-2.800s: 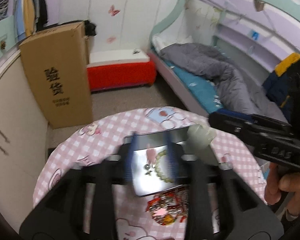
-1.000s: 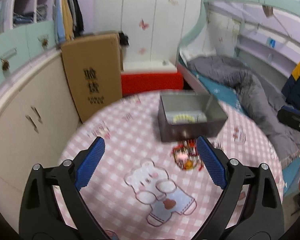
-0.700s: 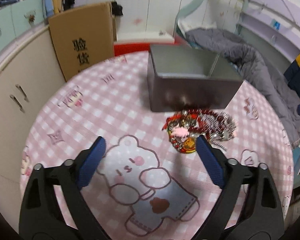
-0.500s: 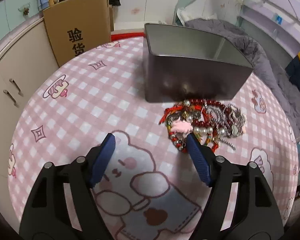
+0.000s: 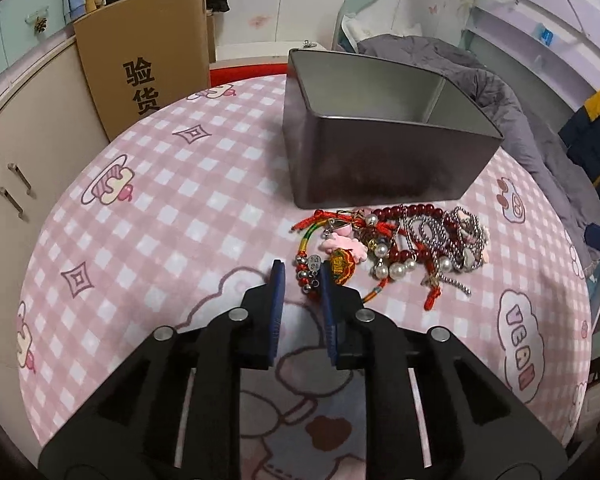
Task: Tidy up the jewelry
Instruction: 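Grasp the multicolour cord bracelet in the pile with the left tool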
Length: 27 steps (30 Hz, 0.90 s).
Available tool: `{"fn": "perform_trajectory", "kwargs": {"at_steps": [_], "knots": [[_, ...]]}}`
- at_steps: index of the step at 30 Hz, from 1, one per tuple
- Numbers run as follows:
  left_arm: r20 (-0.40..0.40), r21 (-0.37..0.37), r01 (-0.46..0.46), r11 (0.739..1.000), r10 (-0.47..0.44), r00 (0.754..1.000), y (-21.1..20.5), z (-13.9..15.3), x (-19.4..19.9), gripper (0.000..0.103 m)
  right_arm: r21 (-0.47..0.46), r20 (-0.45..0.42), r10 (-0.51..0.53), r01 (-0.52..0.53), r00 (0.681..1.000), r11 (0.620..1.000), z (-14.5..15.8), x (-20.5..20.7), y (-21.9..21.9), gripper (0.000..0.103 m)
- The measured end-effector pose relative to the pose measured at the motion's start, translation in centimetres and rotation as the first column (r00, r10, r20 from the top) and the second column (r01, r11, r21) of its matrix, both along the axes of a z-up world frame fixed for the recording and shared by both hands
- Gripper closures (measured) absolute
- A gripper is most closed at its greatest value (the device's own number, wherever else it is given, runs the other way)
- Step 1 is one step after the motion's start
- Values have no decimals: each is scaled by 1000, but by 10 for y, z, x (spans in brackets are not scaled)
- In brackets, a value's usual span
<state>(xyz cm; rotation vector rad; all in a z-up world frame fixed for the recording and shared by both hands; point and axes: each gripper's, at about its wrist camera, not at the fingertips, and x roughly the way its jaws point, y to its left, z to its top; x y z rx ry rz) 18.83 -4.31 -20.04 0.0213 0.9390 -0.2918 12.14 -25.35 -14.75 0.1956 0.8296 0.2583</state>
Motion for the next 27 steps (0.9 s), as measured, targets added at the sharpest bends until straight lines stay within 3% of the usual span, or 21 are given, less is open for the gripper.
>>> {"fn": "perform_trajectory", "kwargs": {"at_steps": [1,2,8,10,17,23,27], "knots": [[1,-4,0,1000,0,1000,0,0,1,86,-1,-1,2,-2,1000,1000,0,0,1,7],[-7,-24,2,1000,-2,1000,2,1,1,94,-4,-3,5,-5,1000,1000,-1,0,2,7],[45,-98,-2,995,6,999,23,27,-19,95,-5,-22,16,-16,1000,1000,-7,1,6,7],[70,-106,-2,994,10,998,30,37,-28,101,-4,-28,25,-25,999,1000,-9,2,10,7],[130,-126,7,992,10,991,48,65,-48,101,-13,-33,72,-73,997,997,-11,4,28,7],[97,-69,19,997,-12,995,39,46,-42,99,-11,-51,104,-105,993,994,-17,5,40,7],[33,-39,-13,999,15,999,34,23,-27,99,-18,-53,101,-103,993,995,-17,4,40,7]]}}
